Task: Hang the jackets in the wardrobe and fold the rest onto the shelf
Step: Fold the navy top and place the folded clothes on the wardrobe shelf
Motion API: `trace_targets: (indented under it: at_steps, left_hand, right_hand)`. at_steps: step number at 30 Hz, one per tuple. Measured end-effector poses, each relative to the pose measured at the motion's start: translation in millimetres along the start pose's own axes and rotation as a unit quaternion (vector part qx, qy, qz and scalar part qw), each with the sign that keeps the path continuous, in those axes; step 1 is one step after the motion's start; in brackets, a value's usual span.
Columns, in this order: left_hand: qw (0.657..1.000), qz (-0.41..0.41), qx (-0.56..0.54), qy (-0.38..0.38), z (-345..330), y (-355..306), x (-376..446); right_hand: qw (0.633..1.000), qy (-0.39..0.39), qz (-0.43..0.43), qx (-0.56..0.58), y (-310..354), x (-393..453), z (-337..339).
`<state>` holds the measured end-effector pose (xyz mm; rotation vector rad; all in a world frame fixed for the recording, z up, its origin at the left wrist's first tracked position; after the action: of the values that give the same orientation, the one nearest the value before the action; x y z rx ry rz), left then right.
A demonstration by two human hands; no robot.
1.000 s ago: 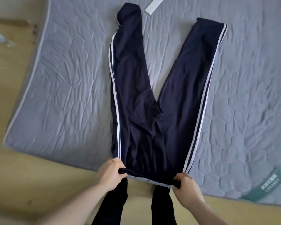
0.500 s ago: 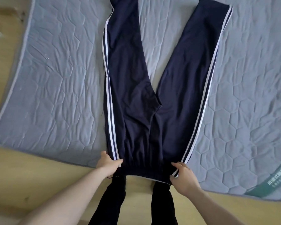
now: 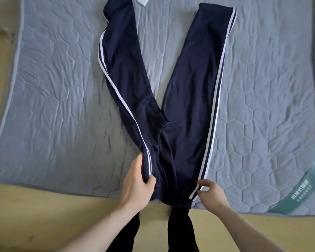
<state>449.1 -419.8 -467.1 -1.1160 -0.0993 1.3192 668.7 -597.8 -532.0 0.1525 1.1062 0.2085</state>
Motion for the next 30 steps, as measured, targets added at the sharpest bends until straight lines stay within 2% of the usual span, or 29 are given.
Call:
trace_targets:
  at_steps: [5, 8, 14, 17, 19, 21, 23, 25, 27, 30]
  left_hand:
    - [0.981, -0.139, 0.114, 0.078, -48.9, -48.7, -3.0]
    - [0.957, -0.171, 0.195, 0.128, -82.7, -64.1, -2.8]
    - [0.906, -0.116, 0.295, 0.282, -147.0, -52.6, -4.0]
    - [0.883, -0.047, 0.283, 0.372, -159.9, -31.9, 5.7]
    - [0.875, -0.042, 0.274, 0.398, -157.1, -25.4, 17.0]
    - [0.900, -0.064, 0.259, 0.345, -146.3, -29.6, 38.0]
    - [0.944, -0.070, 0.225, 0.231, -128.9, -42.8, 69.7]
    - [0.974, -0.063, 0.186, 0.113, -108.9, -56.3, 109.9]
    - [0.984, -0.057, 0.164, 0.038, -92.0, -69.5, 152.5]
    - [0.984, -0.061, 0.167, -0.012, -82.2, -90.7, 213.1]
  right_hand:
    - [0.998, -0.004, 0.003, 0.061, -4.2, 9.5, 27.3]
    - [0.997, -0.012, -0.004, 0.077, -10.6, 17.9, 41.4]
    - [0.993, -0.033, -0.017, 0.113, -19.2, 36.0, 56.3]
    - [0.992, -0.029, -0.007, 0.124, -16.7, 43.3, 57.6]
    - [0.991, -0.024, 0.004, 0.129, -10.6, 47.3, 58.5]
    - [0.991, -0.020, 0.024, 0.132, 0.6, 50.6, 59.2]
    - [0.990, -0.026, 0.048, 0.133, 15.0, 54.3, 59.3]
    - [0.986, -0.034, 0.071, 0.144, 32.7, 59.6, 57.5]
    - [0.983, -0.037, 0.088, 0.155, 50.9, 67.3, 52.5]
    - [0.982, -0.036, 0.088, 0.163, 74.7, 82.3, 42.5]
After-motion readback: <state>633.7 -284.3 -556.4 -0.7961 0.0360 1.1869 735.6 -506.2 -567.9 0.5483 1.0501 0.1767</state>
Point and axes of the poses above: each hand's wrist, its own x-axis towards the middle knuckle, its own z-axis out of the back of the hand, y = z × x, the point moved 4 cm from there along x, towards the middle knuckle, and after that the axes turned 1 degree about -y, right-handed, at the moved point
